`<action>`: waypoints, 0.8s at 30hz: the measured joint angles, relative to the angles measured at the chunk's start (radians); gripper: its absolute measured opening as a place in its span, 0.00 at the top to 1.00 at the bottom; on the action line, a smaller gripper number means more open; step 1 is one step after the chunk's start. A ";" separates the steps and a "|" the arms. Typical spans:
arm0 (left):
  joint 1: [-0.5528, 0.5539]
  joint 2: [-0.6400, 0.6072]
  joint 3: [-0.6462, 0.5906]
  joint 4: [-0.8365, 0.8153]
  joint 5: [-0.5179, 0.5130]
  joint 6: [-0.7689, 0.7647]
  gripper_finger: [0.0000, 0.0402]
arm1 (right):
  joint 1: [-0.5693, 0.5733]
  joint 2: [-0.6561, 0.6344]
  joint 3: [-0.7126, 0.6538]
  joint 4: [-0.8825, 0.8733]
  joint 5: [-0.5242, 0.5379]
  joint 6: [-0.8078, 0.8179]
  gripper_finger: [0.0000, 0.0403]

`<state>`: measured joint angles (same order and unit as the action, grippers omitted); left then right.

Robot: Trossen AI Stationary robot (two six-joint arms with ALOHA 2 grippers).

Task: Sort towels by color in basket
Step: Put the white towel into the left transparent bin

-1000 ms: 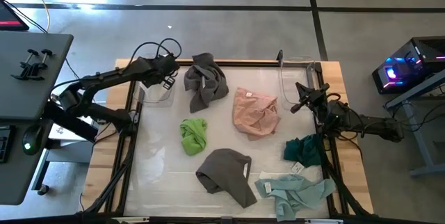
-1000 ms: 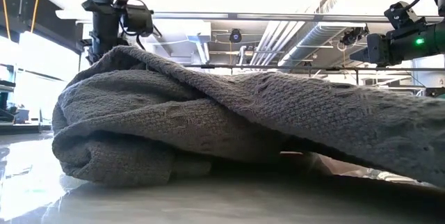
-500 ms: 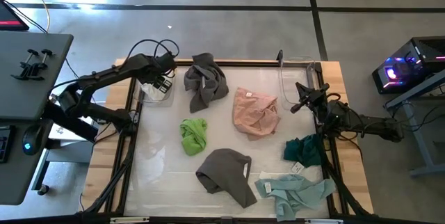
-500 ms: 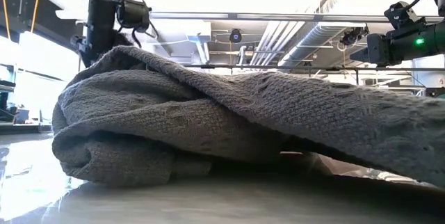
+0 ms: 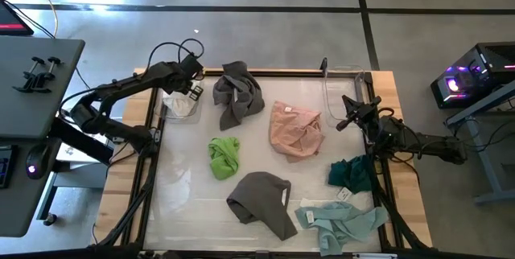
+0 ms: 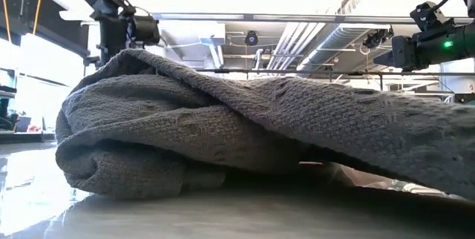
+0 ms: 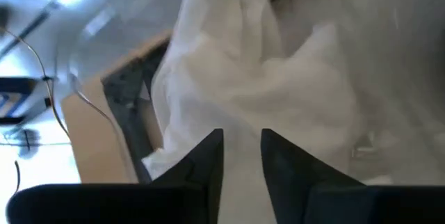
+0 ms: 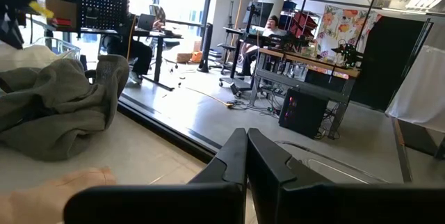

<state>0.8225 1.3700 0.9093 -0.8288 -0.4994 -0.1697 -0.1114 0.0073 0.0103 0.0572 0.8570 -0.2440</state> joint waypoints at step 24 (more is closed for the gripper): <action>0.034 0.008 -0.043 0.045 0.099 0.076 0.93 | 0.000 0.000 0.000 0.000 0.000 0.000 1.00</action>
<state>0.8570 1.3776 0.8664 -0.7838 -0.4004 -0.0936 -0.1115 0.0072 0.0103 0.0573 0.8570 -0.2442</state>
